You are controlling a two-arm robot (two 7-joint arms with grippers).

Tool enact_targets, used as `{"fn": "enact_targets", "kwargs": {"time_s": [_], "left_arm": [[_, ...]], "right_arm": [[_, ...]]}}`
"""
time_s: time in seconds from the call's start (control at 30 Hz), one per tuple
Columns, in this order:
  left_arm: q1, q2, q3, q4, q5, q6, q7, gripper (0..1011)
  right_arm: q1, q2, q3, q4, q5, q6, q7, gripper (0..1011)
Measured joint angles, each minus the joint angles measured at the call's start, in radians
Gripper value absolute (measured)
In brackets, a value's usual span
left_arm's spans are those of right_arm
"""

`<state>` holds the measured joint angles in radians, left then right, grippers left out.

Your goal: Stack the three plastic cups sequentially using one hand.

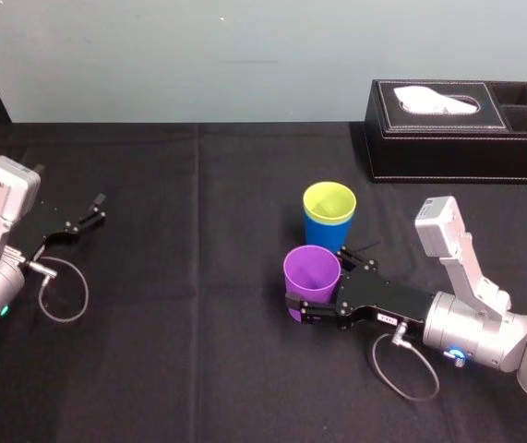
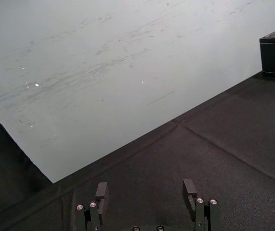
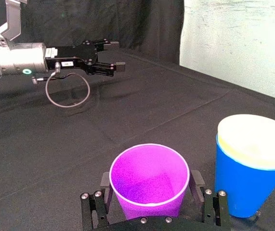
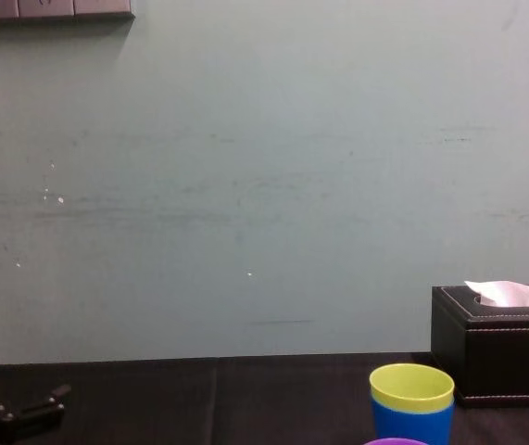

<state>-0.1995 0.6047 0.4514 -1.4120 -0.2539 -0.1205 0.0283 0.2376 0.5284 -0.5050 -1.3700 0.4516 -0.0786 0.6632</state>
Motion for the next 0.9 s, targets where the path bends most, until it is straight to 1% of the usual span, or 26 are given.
{"fn": "enact_targets", "kwargs": {"time_s": [0.3,0.4,0.5,0.53,0.67,0.9], "left_arm": [[0.0,0.0,0.0,0.0,0.0,0.0,0.0,1011],[0.0,0.0,0.0,0.0,0.0,0.0,0.0,1011],[0.0,0.0,0.0,0.0,0.0,0.0,0.0,1011],[0.0,0.0,0.0,0.0,0.0,0.0,0.0,1011],[0.0,0.0,0.0,0.0,0.0,0.0,0.0,1011],[0.0,0.0,0.0,0.0,0.0,0.0,0.0,1011]], "right_arm": [[0.0,0.0,0.0,0.0,0.0,0.0,0.001,998],[0.0,0.0,0.0,0.0,0.0,0.0,0.001,954],[-0.001,0.001,0.0,-0.001,0.0,0.001,0.001,885],[-0.001,0.001,0.0,-0.001,0.0,0.001,0.001,838],[-0.001,0.001,0.001,-0.001,0.0,0.001,0.001,773],[-0.002,0.002,0.001,-0.002,0.001,0.001,0.001,735]]}}
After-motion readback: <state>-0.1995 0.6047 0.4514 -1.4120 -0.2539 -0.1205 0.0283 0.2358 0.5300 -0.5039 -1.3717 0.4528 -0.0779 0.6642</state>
